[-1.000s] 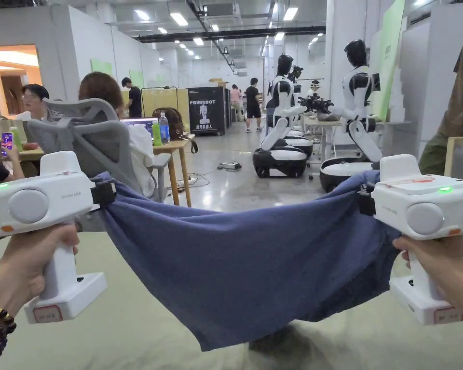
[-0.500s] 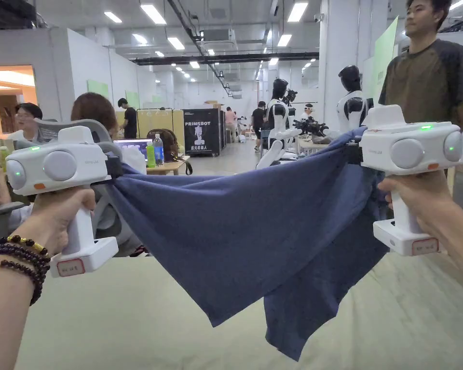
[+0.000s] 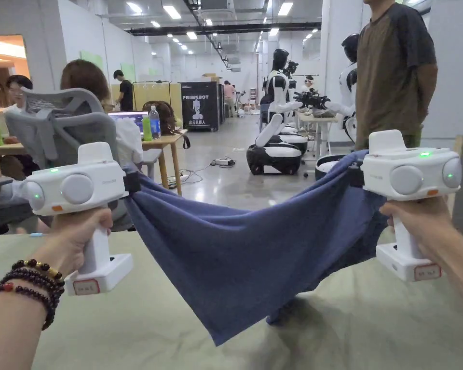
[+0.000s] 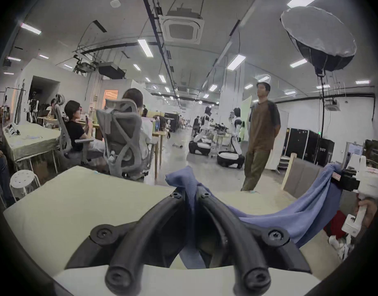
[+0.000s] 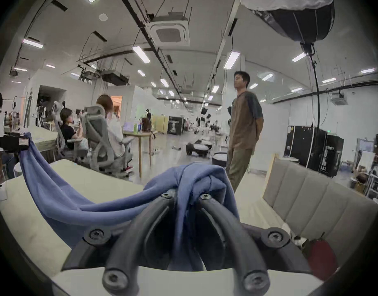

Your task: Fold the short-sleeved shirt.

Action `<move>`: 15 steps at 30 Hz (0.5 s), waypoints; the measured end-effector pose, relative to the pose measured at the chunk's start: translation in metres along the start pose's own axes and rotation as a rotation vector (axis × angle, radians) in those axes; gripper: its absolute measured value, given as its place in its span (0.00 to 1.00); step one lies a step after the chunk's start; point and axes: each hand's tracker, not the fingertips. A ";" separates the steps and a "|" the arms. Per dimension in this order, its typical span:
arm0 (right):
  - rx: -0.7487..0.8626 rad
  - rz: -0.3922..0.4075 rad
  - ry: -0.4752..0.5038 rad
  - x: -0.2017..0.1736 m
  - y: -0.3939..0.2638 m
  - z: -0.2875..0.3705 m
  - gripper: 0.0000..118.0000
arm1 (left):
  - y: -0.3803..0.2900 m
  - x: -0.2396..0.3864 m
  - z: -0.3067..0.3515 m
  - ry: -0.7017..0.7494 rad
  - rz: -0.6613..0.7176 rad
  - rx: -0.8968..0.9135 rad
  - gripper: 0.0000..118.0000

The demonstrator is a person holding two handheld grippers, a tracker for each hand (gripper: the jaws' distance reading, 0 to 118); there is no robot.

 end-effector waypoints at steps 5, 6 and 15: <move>-0.059 -0.006 0.007 -0.004 -0.036 0.009 0.11 | -0.029 -0.004 0.007 0.002 -0.002 -0.048 0.04; -0.054 -0.017 0.006 -0.003 -0.040 0.021 0.11 | -0.031 -0.006 0.017 -0.012 0.008 -0.035 0.04; -0.204 0.017 0.034 -0.007 -0.149 0.206 0.11 | -0.118 -0.009 0.190 -0.102 0.002 -0.153 0.04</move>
